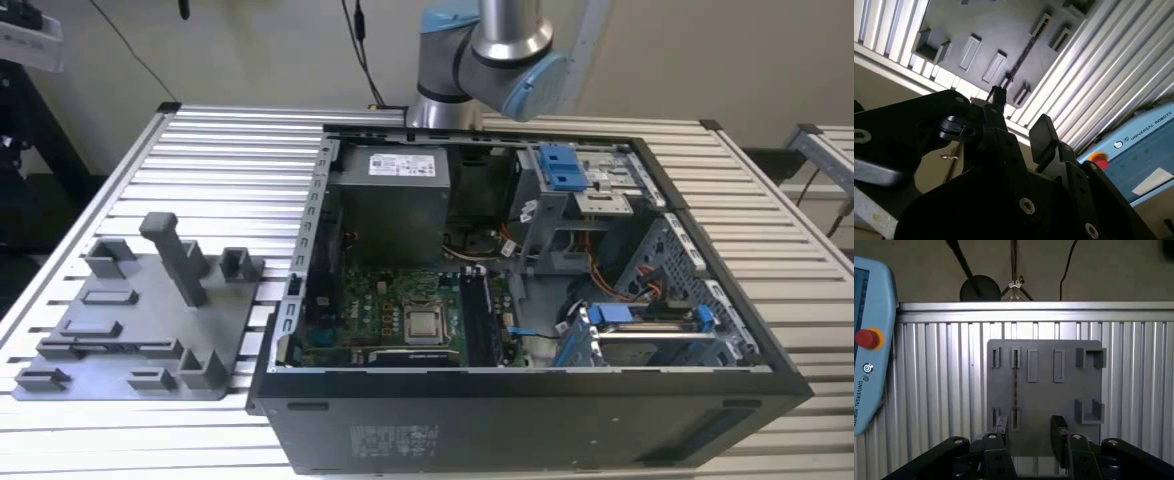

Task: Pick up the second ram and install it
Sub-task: 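Pick up the second ram and move it above second insertion slot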

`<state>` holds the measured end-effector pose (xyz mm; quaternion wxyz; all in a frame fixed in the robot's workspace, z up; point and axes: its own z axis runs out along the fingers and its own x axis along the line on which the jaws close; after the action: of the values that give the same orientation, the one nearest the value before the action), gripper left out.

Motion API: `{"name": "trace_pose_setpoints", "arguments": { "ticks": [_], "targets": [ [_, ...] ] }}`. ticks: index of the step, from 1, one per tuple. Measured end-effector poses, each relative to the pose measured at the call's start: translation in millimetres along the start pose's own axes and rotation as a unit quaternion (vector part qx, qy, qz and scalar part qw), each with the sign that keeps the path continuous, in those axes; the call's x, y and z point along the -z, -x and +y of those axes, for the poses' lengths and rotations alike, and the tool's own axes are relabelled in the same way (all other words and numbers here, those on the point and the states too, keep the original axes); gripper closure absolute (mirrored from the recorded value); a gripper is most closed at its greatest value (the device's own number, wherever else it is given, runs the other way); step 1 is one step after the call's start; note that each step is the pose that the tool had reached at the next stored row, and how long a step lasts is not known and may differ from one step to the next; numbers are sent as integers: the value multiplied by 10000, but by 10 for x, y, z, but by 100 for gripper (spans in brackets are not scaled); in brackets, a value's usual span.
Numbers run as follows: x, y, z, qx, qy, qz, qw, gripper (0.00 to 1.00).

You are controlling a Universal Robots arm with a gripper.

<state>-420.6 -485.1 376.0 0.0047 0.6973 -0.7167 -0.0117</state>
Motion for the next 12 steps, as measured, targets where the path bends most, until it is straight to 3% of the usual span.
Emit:
{"name": "trace_pose_setpoints", "arguments": {
  "ticks": [12],
  "targets": [
    [-178,-1,-11,-115,-1,0,9999,52]
  ]
}}
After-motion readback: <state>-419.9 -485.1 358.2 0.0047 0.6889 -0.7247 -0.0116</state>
